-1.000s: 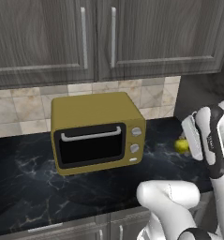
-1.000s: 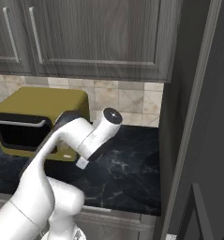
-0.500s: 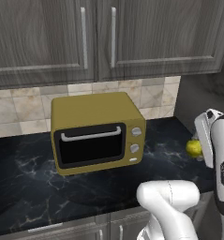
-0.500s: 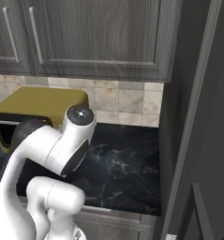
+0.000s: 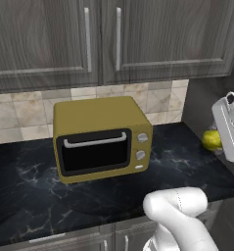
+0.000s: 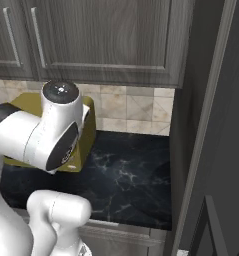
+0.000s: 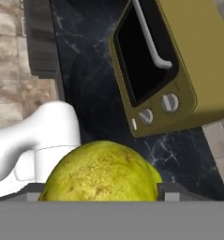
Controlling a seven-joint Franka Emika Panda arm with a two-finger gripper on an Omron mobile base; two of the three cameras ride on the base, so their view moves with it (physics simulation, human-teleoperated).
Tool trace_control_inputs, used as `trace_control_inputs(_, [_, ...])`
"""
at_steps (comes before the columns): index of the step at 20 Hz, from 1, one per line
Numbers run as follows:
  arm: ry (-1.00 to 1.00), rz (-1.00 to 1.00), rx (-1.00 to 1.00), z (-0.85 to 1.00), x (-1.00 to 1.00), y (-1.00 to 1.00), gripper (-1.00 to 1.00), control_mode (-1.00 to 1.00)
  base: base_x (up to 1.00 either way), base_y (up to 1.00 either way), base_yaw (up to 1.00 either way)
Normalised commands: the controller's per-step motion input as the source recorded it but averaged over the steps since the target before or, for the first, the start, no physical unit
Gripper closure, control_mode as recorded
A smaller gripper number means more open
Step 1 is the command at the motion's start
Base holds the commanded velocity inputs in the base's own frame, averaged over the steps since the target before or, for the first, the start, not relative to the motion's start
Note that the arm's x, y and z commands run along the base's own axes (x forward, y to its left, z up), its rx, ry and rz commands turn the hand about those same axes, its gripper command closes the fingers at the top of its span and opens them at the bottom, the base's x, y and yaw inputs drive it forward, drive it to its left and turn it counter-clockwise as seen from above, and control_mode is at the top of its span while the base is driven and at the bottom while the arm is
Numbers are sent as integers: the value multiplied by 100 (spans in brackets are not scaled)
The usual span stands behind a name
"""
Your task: Place the beer on the top shelf of the fridge to keep it out of children's reach, and place the sweet potato and pear on lower shelves for easy access.
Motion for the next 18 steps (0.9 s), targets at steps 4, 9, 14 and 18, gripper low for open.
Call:
trace_control_inputs(4, [0, 0, -5, 17, -19, 11, 100, 100, -37, 6, 0])
trace_control_inputs(9, [0, 0, 0, 0, 0, 0, 100, 100, -99, 1, 0])
trace_control_inputs(14, [0, 0, 0, 0, 0, 0, 100, 100, -100, -1, 0])
trace_control_inputs(18, [0, 0, 0, 0, 0, 0, 100, 100, -100, -14, -6])
